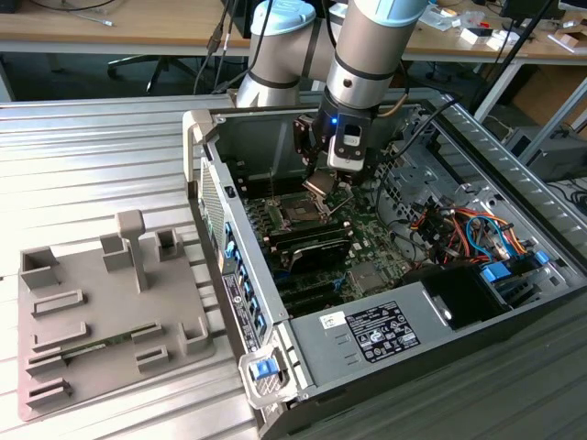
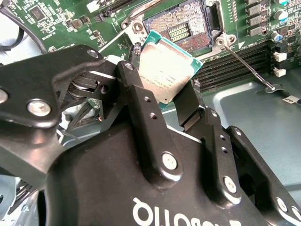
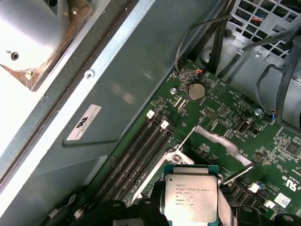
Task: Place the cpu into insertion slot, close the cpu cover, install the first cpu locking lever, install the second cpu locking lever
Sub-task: 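Place the cpu into insertion slot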
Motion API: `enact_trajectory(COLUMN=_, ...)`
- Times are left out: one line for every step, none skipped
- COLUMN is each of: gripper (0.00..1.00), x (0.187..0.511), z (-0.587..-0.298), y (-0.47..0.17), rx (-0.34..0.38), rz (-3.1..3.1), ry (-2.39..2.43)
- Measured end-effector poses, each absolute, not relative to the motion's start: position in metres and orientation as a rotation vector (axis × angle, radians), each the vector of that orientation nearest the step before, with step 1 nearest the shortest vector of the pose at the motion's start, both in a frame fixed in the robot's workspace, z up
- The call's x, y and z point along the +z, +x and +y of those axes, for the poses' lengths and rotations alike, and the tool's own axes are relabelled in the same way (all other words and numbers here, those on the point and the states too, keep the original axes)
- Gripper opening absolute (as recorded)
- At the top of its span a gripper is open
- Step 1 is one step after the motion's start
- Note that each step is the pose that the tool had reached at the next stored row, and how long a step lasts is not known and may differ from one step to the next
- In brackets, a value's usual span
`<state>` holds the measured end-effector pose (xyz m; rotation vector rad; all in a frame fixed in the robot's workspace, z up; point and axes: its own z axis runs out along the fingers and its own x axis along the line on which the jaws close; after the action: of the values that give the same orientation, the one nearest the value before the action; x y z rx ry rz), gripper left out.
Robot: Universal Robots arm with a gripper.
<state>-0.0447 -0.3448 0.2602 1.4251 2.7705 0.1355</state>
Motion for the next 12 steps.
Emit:
enact_trajectory(gripper=0.55, x=0.2602, z=-0.3448, y=-0.0447, rx=0.135, rz=2.77, ry=1.427)
enact_trajectory(gripper=0.55, x=0.2602, z=-0.3448, y=-0.0447, rx=0.135, rz=2.769, ry=1.428)
enact_trajectory(gripper=0.55, x=0.2602, z=-0.3448, y=-0.0447, rx=0.135, rz=2.768, ry=1.429)
enact_trajectory(gripper=0.55, x=0.2602, z=-0.3448, y=-0.0447, rx=0.135, rz=2.767, ry=1.431)
enact_trajectory(gripper=0.55, x=0.2601, z=-0.3448, y=-0.0447, rx=0.135, rz=2.766, ry=1.433)
enact_trajectory(gripper=0.55, x=0.2601, z=-0.3448, y=-0.0447, rx=0.135, rz=2.766, ry=1.434)
enact_trajectory(gripper=0.55, x=0.2601, z=-0.3448, y=-0.0447, rx=0.135, rz=2.765, ry=1.436)
enact_trajectory(gripper=0.55, x=0.2601, z=-0.3448, y=-0.0447, rx=0.135, rz=2.764, ry=1.437)
enact_trajectory(gripper=0.55, x=0.2601, z=-0.3448, y=-0.0447, rx=0.135, rz=2.763, ry=1.439)
enact_trajectory(gripper=0.55, x=0.26, z=-0.3448, y=-0.0447, rx=0.135, rz=2.762, ry=1.441)
enact_trajectory(gripper=0.55, x=0.2601, z=-0.3448, y=-0.0446, rx=0.135, rz=2.761, ry=1.443)
enact_trajectory(gripper=0.55, x=0.26, z=-0.3448, y=-0.0447, rx=0.135, rz=2.76, ry=1.444)
